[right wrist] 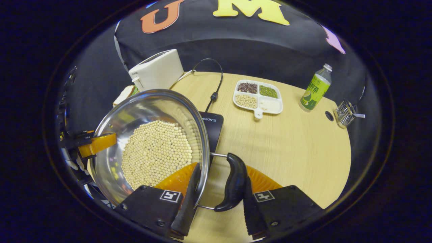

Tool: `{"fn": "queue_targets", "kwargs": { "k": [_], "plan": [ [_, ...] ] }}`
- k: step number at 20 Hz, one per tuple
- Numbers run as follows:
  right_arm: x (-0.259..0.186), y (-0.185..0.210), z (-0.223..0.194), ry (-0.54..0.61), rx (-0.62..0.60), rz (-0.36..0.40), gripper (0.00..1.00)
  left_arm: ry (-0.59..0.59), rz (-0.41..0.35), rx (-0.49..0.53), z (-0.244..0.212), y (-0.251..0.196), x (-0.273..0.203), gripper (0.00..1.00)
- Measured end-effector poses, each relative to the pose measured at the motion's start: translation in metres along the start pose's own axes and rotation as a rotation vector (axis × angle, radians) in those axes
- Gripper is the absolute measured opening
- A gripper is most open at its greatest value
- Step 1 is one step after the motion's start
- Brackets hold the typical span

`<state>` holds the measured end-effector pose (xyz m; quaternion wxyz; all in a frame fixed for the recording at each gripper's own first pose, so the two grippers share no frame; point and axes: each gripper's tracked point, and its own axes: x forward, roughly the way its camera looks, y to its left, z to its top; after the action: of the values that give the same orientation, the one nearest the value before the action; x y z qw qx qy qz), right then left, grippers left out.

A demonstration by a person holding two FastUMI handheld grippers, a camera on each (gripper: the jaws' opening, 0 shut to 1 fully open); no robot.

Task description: First push the handle of the pot to place it horizontally, then grasp the pot with both hands and set it on the induction cooktop.

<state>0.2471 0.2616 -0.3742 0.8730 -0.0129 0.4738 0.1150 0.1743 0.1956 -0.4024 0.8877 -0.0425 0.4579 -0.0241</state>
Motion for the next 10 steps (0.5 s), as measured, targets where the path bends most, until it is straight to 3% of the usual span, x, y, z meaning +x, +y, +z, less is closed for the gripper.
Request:
{"fn": "queue_targets", "kwargs": {
  "k": [6,7,8,10],
  "plan": [
    [-0.001,-0.003,0.001,-0.043,0.009,-0.011,0.64,0.007,-0.018,-0.028,0.001,0.001,0.000,0.63],
    [0.000,-0.006,0.002,-0.059,-0.018,-0.040,0.67,0.012,-0.029,-0.038,0.001,-0.001,0.000,0.73],
    [-0.004,-0.006,0.006,-0.112,-0.031,-0.061,0.78,0.006,-0.038,-0.043,0.003,-0.001,-0.001,0.63],
    [-0.014,-0.004,0.023,-0.217,-0.082,-0.088,0.84,-0.047,-0.012,-0.010,0.011,0.005,-0.005,0.64]
  ]
}}
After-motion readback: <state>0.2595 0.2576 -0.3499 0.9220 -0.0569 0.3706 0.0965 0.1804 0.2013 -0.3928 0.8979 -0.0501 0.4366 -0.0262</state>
